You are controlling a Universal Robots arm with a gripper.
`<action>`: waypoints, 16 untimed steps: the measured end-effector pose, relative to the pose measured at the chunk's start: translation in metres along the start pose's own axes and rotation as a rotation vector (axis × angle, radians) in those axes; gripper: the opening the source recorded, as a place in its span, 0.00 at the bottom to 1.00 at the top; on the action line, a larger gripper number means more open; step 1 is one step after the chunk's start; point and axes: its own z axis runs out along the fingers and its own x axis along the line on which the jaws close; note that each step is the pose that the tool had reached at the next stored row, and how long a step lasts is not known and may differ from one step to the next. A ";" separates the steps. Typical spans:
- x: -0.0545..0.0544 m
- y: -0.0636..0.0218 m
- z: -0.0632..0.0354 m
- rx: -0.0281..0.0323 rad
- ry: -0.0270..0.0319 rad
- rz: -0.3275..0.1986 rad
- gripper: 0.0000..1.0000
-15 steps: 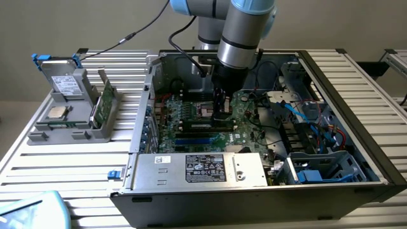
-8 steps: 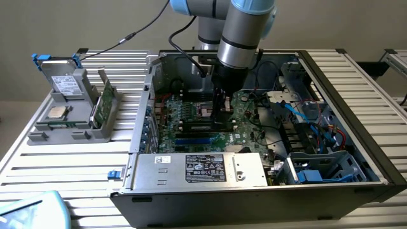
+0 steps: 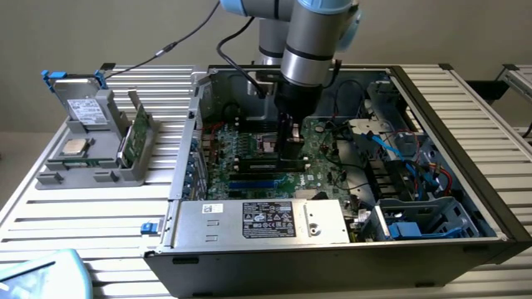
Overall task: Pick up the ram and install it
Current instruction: 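Insert the ram into the slot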
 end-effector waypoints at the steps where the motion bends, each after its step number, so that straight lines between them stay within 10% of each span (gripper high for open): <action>1: 0.000 0.0014 -0.0009 0.0048 -0.0002 0.001 0.51; 16: -0.006 0.0163 -0.0085 0.0485 0.0034 -0.020 0.51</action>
